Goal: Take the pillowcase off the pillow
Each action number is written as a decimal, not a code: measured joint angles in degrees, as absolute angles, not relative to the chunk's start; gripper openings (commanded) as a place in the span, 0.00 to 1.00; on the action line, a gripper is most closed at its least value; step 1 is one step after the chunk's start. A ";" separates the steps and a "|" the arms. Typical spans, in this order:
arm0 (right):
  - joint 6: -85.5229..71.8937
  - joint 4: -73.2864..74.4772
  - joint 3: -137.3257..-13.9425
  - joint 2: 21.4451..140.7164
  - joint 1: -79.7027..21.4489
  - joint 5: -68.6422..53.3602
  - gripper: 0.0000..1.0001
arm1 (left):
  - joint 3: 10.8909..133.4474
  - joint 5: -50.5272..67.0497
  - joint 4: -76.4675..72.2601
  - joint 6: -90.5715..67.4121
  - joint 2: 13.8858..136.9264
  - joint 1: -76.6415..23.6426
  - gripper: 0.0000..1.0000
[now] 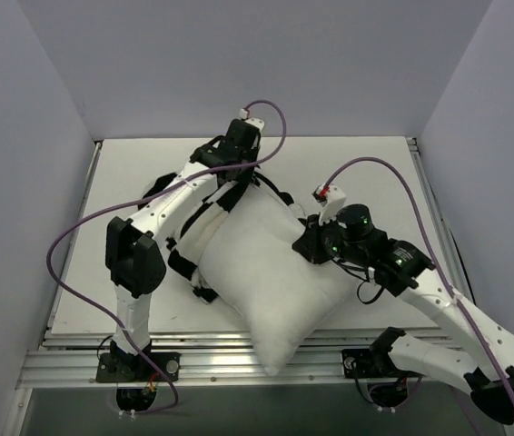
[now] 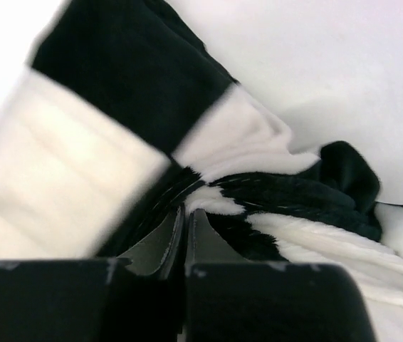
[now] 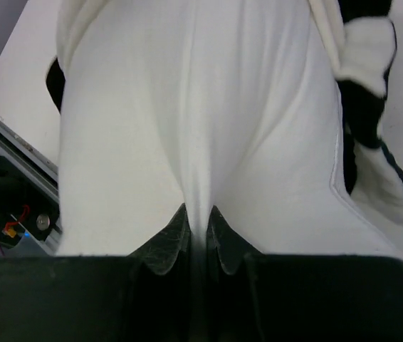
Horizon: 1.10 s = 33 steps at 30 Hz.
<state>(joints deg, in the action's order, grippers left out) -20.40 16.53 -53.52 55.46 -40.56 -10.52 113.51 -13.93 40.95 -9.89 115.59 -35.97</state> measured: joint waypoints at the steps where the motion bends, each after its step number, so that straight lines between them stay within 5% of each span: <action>1: -19.94 18.33 -54.89 54.13 -40.56 -10.26 0.00 | 114.41 -14.74 41.74 -11.11 115.59 -34.70 0.02; 15: -17.89 34.63 -63.81 47.70 -40.88 -2.59 0.00 | 123.04 -15.79 47.20 -15.46 120.81 -28.45 0.06; 18: -17.96 34.68 -63.11 48.14 -40.99 0.36 0.00 | 123.24 -13.06 46.48 -16.19 121.99 -28.38 0.18; 22: -18.57 34.24 -61.54 50.85 -40.53 4.29 0.00 | 117.38 -10.90 41.39 -18.09 118.41 -27.49 0.61; 25: -19.59 33.50 -60.73 54.72 -39.35 5.45 0.19 | 108.03 -9.91 36.91 -19.84 111.31 -25.98 0.82; 27: -20.32 32.82 -60.75 57.21 -38.98 6.46 0.42 | 101.27 -9.89 35.00 -21.21 104.31 -24.99 0.91; 29: -20.29 32.14 -60.86 59.13 -38.81 7.55 0.60 | 95.42 -10.20 33.61 -22.41 97.19 -24.43 0.94; 33: -19.73 31.44 -63.40 62.04 -39.00 8.78 0.79 | 84.18 -10.26 31.68 -24.69 81.45 -24.43 0.97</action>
